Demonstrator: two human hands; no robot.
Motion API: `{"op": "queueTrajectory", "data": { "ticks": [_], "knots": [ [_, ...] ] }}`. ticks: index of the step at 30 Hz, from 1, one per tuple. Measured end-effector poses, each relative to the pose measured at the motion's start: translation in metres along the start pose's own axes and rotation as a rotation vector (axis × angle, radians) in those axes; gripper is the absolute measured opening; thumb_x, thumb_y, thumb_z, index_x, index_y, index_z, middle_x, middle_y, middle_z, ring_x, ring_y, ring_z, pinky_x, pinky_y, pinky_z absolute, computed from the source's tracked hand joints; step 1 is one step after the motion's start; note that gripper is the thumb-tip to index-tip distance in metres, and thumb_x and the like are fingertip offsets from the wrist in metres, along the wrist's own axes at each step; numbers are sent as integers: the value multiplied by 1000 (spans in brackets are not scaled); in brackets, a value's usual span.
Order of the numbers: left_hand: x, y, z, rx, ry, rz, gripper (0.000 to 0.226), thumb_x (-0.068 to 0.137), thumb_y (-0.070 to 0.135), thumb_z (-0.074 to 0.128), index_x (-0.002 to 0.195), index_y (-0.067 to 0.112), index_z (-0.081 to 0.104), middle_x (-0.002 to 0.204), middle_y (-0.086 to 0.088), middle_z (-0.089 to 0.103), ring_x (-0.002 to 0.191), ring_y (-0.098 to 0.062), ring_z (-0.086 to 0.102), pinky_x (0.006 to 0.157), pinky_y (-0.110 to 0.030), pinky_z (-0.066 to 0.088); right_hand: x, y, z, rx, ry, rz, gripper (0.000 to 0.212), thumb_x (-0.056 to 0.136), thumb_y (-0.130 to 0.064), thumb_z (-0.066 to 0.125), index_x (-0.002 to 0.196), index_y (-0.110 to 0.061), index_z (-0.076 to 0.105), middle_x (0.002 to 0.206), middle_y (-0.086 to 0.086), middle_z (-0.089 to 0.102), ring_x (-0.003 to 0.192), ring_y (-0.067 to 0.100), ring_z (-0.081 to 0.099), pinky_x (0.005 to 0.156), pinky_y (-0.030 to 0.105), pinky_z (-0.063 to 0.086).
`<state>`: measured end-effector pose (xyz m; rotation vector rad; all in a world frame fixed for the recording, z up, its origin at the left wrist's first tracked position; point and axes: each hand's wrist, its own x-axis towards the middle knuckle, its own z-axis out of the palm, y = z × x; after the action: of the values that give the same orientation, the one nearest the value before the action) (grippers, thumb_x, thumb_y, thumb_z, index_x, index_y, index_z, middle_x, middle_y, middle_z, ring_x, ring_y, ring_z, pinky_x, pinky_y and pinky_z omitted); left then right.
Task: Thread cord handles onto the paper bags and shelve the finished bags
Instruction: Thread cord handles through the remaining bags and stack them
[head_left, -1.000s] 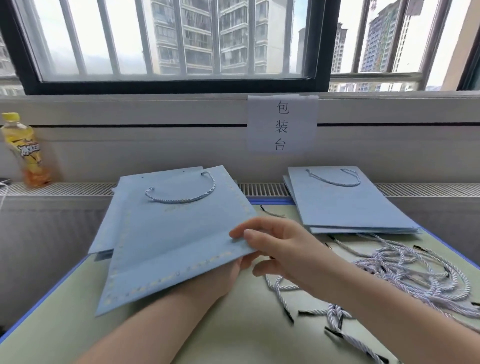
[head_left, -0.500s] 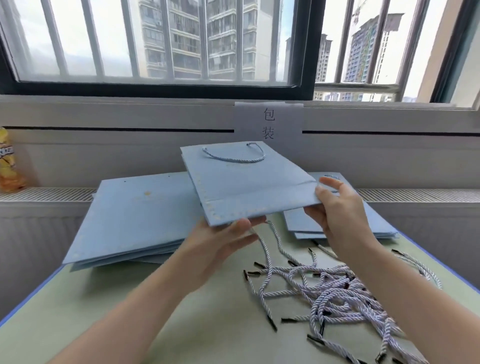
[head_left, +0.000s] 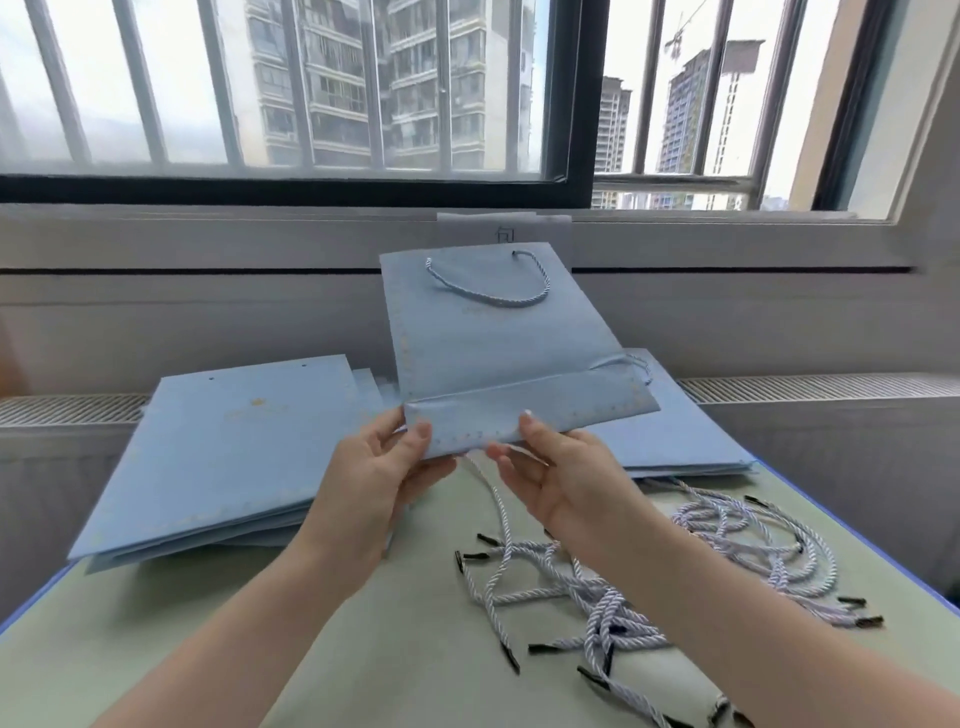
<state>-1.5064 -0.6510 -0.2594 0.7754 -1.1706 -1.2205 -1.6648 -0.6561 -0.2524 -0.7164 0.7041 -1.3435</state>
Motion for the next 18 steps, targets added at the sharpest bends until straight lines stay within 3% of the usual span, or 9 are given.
{"op": "queueTrajectory", "data": {
  "ticks": [1,3,5,7,9,10,14,18],
  "knots": [
    [0,-2,-3,221,59,96,29,97,10,47,124,7,56,105,-6,71,84,-11,69,68,-15,53,3,-4,-4,47,80,-36,6,94,-5,52,90,-3,48,57,6,64,51,16,66,47,19,52],
    [3,-6,-14,879,207,412,32,96,15,52,128,11,57,101,3,70,86,-13,65,73,-23,49,10,-15,-15,32,224,-127,11,95,-3,50,86,-5,45,51,7,60,44,13,62,43,18,50],
    [7,-8,-26,1358,269,646,27,93,15,57,119,13,64,100,-3,71,89,-26,64,74,-37,47,17,-26,-29,-98,342,-215,15,96,-4,48,82,-5,44,57,10,57,41,9,59,42,17,49],
    [9,-6,-31,1593,245,449,33,94,26,55,124,17,60,113,-8,66,107,-33,57,83,-43,44,21,-37,-43,-196,414,-275,12,96,-3,48,84,-1,47,67,12,55,41,7,58,44,16,50],
    [10,-8,-35,1776,185,87,47,94,49,44,135,26,43,126,-3,54,121,-28,43,93,-40,36,25,-44,-55,-193,439,-271,5,96,-1,48,96,3,50,77,13,56,47,10,61,47,17,53],
    [10,-10,-37,1858,149,17,51,92,58,39,134,28,39,125,-1,50,122,-25,40,94,-37,33,27,-46,-60,-185,447,-250,8,96,0,47,102,3,49,79,14,56,52,13,62,48,19,54],
    [11,-14,-41,1960,123,17,53,91,63,31,129,27,39,122,2,47,120,-22,41,93,-34,33,30,-41,-70,-256,468,-124,17,98,-10,47,109,3,46,71,17,63,44,14,63,41,19,51],
    [12,-9,-43,1963,111,18,56,92,62,29,134,26,40,132,3,47,123,-22,40,93,-34,32,25,-38,-70,-346,532,18,29,97,-28,49,75,-10,50,55,4,62,33,6,48,32,13,37]
  ]
}}
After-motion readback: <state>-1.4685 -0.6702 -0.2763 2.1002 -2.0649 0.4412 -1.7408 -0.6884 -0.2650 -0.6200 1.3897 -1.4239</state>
